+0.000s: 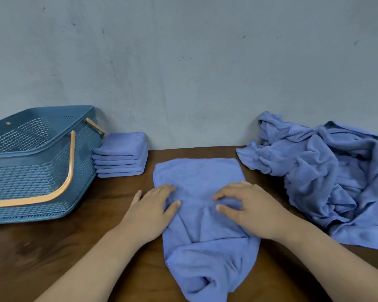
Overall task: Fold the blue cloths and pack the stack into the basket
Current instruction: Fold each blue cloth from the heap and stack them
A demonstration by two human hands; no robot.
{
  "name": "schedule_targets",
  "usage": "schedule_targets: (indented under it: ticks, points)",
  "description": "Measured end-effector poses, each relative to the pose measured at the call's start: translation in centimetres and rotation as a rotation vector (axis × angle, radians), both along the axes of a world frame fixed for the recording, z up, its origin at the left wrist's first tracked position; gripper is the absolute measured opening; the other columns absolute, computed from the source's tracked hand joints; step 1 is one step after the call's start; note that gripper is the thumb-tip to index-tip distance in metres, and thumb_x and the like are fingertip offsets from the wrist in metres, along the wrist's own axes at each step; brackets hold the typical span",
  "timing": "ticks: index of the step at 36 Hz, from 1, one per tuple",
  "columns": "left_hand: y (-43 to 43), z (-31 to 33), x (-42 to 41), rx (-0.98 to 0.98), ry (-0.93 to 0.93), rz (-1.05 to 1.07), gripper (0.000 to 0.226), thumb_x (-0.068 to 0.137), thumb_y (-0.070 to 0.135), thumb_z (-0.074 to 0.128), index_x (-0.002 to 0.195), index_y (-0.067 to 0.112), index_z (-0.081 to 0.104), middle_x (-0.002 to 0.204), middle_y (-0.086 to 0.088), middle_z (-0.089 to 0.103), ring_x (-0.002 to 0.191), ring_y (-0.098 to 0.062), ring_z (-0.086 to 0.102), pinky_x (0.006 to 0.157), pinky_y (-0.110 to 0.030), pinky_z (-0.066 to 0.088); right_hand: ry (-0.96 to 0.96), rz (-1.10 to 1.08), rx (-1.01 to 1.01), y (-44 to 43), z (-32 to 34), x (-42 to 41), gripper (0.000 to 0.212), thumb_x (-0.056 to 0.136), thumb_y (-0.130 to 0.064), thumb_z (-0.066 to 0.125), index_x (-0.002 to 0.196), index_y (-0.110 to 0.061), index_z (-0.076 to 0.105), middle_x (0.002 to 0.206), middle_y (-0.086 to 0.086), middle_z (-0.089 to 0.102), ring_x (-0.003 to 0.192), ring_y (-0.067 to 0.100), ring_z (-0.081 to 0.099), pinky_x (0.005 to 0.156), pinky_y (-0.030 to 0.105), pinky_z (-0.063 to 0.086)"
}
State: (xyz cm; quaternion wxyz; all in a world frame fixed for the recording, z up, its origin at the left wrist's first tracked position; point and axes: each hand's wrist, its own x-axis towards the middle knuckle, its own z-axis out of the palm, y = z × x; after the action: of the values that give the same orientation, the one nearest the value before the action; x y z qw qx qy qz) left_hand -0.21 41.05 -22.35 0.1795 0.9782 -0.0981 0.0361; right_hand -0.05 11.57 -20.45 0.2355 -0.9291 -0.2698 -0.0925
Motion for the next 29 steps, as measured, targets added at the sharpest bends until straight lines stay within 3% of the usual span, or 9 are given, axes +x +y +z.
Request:
schedule_targets:
  ticks: [3, 6, 8, 11, 16, 20, 23, 26, 29]
  points:
    - [0.7, -0.1, 0.4, -0.068, -0.071, -0.022, 0.046, 0.107, 0.057, 0.043, 0.151, 0.045, 0.042, 0.157, 0.027, 0.041, 0.149, -0.003, 0.035, 0.128, -0.048, 0.019, 0.020, -0.045, -0.127, -0.5, -1.0, -1.9, 0.040, 0.099, -0.065, 0.050, 0.135, -0.048, 0.058, 0.128, -0.032, 0.059, 0.117, -0.004, 0.049, 0.103, 0.035, 0.042]
    - [0.3, 0.5, -0.1, -0.184, -0.159, -0.144, 0.026, 0.105, 0.049, 0.056, 0.130, 0.043, 0.061, 0.132, 0.027, 0.059, 0.128, -0.006, 0.053, 0.113, -0.041, 0.042, 0.007, -0.054, -0.067, -0.7, -1.4, -2.7, 0.034, 0.101, -0.050, 0.055, 0.134, -0.047, 0.061, 0.123, -0.031, 0.060, 0.113, -0.003, 0.050, 0.102, 0.038, 0.044]
    - [-0.9, 1.7, -1.3, -0.308, -0.100, -0.244, 0.016, 0.104, 0.049, 0.061, 0.108, 0.037, 0.071, 0.110, 0.020, 0.066, 0.110, -0.005, 0.059, 0.101, -0.040, 0.049, -0.057, -0.073, 0.001, -0.6, -1.2, -3.2, 0.026, 0.099, -0.038, 0.064, 0.124, -0.045, 0.068, 0.110, -0.030, 0.064, 0.103, -0.003, 0.052, 0.096, 0.037, 0.048]
    - [-2.6, 4.0, -3.6, -0.384, 0.109, -0.387, 0.037, 0.099, 0.060, 0.065, 0.093, 0.024, 0.074, 0.094, 0.006, 0.069, 0.091, -0.017, 0.066, 0.090, -0.047, 0.054, -0.113, -0.104, 0.207, -0.4, -0.6, -4.3, 0.017, 0.098, -0.027, 0.072, 0.109, -0.040, 0.075, 0.097, -0.024, 0.067, 0.100, 0.003, 0.058, 0.088, 0.028, 0.049]
    - [-3.4, 5.9, -6.1, -0.254, 0.305, -0.520, 0.029, 0.088, 0.054, 0.082, 0.091, 0.026, 0.075, 0.098, 0.010, 0.071, 0.095, -0.011, 0.068, 0.090, -0.034, 0.057, -0.090, -0.139, 0.394, -1.1, -0.3, -5.9, 0.024, 0.097, -0.012, 0.072, 0.103, -0.035, 0.076, 0.100, -0.023, 0.067, 0.102, 0.012, 0.060, 0.085, 0.015, 0.044]
    - [-3.9, 5.8, -6.2, -0.209, 0.277, -0.497, 0.023, 0.089, 0.044, 0.083, 0.104, 0.032, 0.070, 0.102, 0.011, 0.072, 0.083, 0.000, 0.065, 0.076, -0.023, 0.055, 0.029, -0.106, 0.174, -1.9, -1.5, -5.5, 0.048, 0.096, -0.004, 0.062, 0.127, -0.040, 0.068, 0.123, -0.032, 0.061, 0.118, 0.003, 0.052, 0.097, 0.017, 0.041]
    - [-4.0, 5.6, -6.2, -0.250, 0.335, -0.473, 0.029, 0.091, 0.036, 0.083, 0.115, 0.033, 0.067, 0.104, 0.007, 0.072, 0.074, 0.004, 0.058, 0.072, -0.017, 0.051, 0.055, -0.085, 0.049, -2.0, -2.2, -5.0, 0.043, 0.101, -0.023, 0.063, 0.139, -0.045, 0.061, 0.136, -0.033, 0.057, 0.130, -0.004, 0.045, 0.110, 0.029, 0.041]
    - [-3.6, 5.9, -5.9, -0.342, 0.420, -0.492, 0.023, 0.093, 0.028, 0.080, 0.112, 0.037, 0.072, 0.099, 0.003, 0.072, 0.079, -0.001, 0.059, 0.081, -0.021, 0.055, 0.046, -0.103, 0.047, -1.7, -2.1, -4.9, 0.037, 0.102, -0.035, 0.066, 0.137, -0.047, 0.062, 0.126, -0.036, 0.060, 0.125, -0.006, 0.047, 0.109, 0.032, 0.042]
    - [-2.3, 6.9, -5.5, -0.500, 0.457, -0.547, 0.022, 0.097, 0.012, 0.073, 0.107, 0.029, 0.079, 0.088, 0.002, 0.068, 0.082, -0.005, 0.058, 0.078, -0.021, 0.048, 0.022, -0.121, 0.206, -1.7, -1.4, -5.1, 0.031, 0.099, -0.025, 0.071, 0.123, -0.045, 0.072, 0.107, -0.034, 0.065, 0.112, 0.001, 0.056, 0.095, 0.024, 0.047]
